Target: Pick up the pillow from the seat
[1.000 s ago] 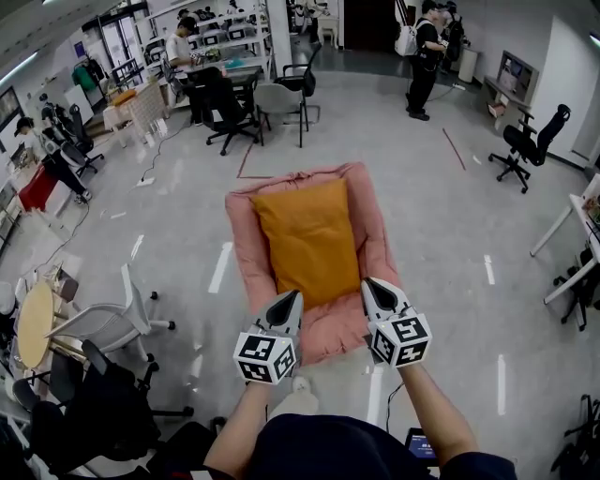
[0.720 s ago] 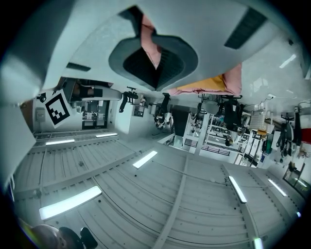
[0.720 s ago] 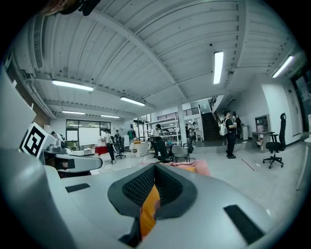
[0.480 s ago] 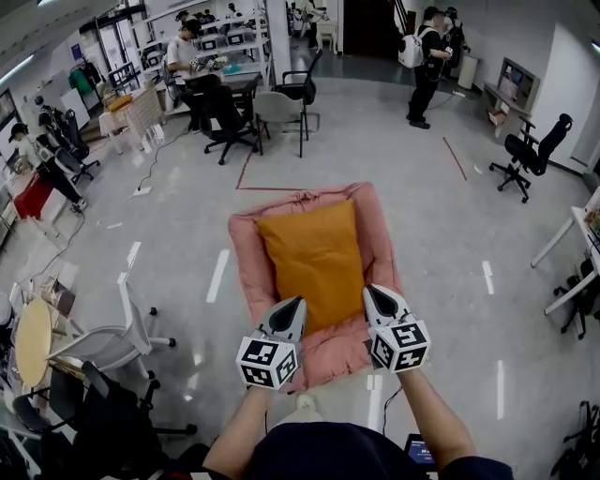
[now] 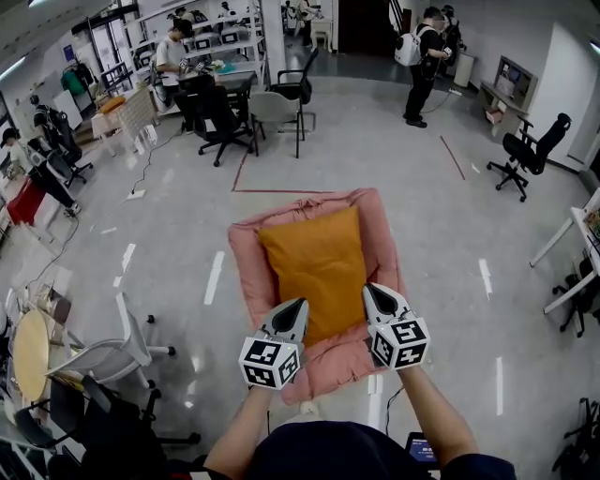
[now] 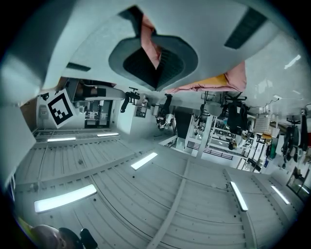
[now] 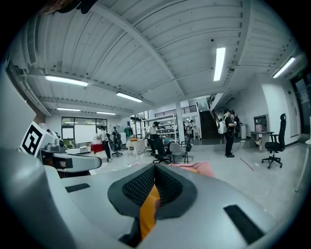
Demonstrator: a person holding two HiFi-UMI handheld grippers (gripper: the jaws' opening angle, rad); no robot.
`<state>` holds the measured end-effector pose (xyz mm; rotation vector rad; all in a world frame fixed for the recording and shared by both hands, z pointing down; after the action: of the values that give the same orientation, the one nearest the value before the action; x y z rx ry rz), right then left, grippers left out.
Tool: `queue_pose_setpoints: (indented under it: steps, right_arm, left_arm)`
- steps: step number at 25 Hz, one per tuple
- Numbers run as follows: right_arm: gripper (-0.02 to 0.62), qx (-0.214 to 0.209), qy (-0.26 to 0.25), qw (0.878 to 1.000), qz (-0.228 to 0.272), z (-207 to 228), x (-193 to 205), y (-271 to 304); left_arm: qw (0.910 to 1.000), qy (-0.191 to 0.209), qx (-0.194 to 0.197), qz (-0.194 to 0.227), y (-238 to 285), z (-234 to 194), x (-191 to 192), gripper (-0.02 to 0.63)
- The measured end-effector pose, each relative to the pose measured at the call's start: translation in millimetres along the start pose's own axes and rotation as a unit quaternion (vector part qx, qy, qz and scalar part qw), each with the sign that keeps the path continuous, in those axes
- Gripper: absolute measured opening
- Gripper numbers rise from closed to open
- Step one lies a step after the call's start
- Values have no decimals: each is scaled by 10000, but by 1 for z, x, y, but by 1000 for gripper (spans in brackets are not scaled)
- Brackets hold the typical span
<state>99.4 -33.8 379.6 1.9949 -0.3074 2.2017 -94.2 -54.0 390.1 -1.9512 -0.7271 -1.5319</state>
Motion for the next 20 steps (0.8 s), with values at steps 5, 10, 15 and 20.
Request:
queue_pose_setpoints:
  steps: [5,10,15,20]
  right_arm:
    - [17,3,-18,10000,-28,-6,0,24]
    - [17,21,21,9999,-156,-16,17,42]
    - [17,66,21,9996,-262,-19,28,53]
    - [17,252,-95,9993,-273,-12,23,59]
  left_arm:
    - [10000,-59,38,-45,5,-20,-1,3]
    - [9999,-93,89,-104,7,-41,5,3]
    - [9997,-163,73,-180,10,-56,13,3]
    - [9993,-235,58,-269,15,-61,17,3]
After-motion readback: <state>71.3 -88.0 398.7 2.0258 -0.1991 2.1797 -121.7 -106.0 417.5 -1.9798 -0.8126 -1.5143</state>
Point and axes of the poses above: the fingertips, and each gripper's own axes: y forward along the fingers, z to its right, x out of its underside, the point moved 6 cm from there along -y, backward along the fingers, and after that the axes turned 14 degrees about z, right-handed, at the moved point
